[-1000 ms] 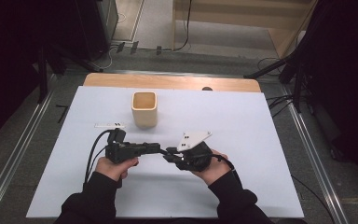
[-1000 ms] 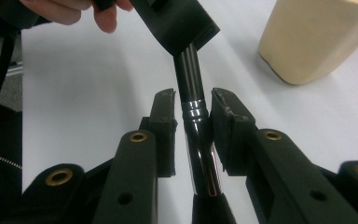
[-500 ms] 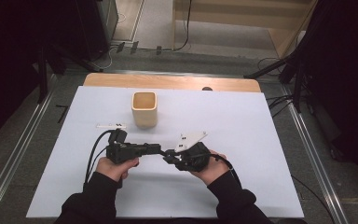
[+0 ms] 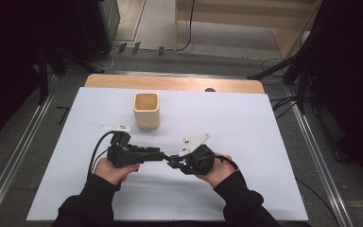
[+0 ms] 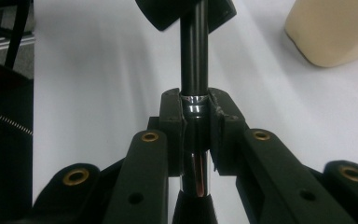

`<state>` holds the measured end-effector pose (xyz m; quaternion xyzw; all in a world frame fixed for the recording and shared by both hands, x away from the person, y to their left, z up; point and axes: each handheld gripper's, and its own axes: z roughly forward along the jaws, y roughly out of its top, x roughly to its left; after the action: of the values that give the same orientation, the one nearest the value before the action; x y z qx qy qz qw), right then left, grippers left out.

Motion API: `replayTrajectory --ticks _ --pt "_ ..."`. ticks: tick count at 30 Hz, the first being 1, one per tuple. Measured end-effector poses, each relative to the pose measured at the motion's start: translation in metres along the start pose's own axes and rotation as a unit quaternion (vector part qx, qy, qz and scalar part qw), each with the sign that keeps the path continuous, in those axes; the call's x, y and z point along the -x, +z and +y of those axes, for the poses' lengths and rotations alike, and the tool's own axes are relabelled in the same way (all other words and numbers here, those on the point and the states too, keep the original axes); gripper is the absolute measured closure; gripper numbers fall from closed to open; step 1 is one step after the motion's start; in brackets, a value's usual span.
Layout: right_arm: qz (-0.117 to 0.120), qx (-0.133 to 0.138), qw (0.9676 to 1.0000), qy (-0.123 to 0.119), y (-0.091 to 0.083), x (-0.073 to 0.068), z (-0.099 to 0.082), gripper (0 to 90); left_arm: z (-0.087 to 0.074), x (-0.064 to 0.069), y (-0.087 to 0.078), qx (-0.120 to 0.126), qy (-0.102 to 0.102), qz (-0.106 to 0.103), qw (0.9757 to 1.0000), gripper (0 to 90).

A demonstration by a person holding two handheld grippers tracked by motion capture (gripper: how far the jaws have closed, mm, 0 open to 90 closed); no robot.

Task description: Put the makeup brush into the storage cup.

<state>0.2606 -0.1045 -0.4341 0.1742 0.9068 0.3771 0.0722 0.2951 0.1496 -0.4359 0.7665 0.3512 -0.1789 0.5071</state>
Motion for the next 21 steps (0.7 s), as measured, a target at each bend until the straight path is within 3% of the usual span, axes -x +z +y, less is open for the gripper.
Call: replayTrajectory --ticks 4,9,15,21 --pt "0.002 -0.022 0.9993 -0.029 -0.003 0.0 -0.002 78.6 -0.001 0.001 -0.001 -0.017 0.027 0.0 0.9995 39.4" --pt "0.004 -0.041 0.9968 -0.069 -0.004 -0.001 -0.002 78.6 -0.001 0.005 0.002 -0.046 0.05 0.002 0.9977 35.1" --pt "0.012 -0.056 0.9917 -0.115 -0.002 -0.005 0.0 78.6 -0.004 0.01 0.008 -0.085 0.071 0.003 0.9939 38.8" --pt "0.03 -0.071 0.9882 -0.132 0.005 -0.009 0.002 78.5 -0.006 0.01 0.01 -0.119 0.07 0.001 0.9904 51.3"
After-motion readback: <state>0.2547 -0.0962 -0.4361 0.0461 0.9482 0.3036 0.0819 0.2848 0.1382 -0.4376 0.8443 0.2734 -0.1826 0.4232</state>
